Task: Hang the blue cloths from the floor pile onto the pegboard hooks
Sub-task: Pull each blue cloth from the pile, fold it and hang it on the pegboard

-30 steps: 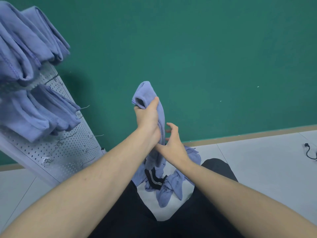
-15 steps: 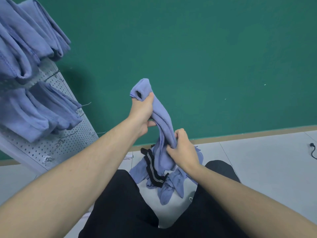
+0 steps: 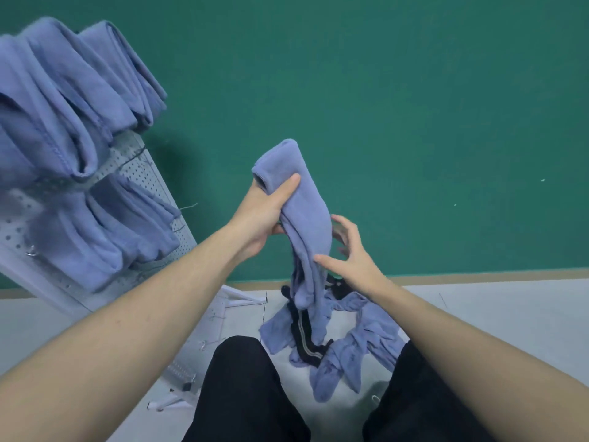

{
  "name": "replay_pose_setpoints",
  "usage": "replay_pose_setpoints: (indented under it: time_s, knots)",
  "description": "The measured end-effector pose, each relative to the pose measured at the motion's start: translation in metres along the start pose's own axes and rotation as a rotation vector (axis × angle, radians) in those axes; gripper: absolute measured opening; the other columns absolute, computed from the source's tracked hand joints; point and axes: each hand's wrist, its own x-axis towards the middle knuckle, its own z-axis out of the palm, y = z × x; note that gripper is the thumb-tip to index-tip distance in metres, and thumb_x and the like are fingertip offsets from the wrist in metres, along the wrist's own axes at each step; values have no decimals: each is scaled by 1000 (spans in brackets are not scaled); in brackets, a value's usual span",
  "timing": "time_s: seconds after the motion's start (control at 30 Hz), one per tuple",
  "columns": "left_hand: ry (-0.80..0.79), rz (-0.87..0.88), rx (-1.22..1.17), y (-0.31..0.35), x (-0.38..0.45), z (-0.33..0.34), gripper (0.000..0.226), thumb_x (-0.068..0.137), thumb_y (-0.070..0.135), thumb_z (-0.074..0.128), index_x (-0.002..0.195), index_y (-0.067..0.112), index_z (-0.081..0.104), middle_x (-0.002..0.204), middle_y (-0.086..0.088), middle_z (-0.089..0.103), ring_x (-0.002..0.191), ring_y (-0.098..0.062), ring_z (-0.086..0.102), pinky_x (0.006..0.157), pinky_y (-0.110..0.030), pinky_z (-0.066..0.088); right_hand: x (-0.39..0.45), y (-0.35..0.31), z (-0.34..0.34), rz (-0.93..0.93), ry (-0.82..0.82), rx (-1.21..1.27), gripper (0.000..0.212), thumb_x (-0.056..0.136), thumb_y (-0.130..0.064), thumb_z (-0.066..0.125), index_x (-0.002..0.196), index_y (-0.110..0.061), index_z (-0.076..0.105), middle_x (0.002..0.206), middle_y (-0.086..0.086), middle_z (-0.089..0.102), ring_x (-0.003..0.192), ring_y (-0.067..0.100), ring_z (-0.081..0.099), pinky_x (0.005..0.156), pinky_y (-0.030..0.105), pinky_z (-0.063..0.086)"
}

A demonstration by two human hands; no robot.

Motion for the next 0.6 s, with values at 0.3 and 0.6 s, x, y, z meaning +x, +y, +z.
replay_pose_setpoints:
  time_s: [0.3,0.6]
  knots:
    - [100,118,-29,9,23,-44,45,89,25,74,131,18,58,119,-1,73,111,-18,69,86,-38,57,65,-21,10,146,-298,-23,34,79,-11,84,106,-22,67,92,-15,76,85,1,70,72,15,53]
    - [352,58,-200,-16,22,-86,58,81,16,78,131,11,49,122,-12,69,109,-24,69,78,-35,57,114,-43,28,215,-535,70,43,71,-34,83,106,-12,74,110,11,75,98,19,69,99,41,52]
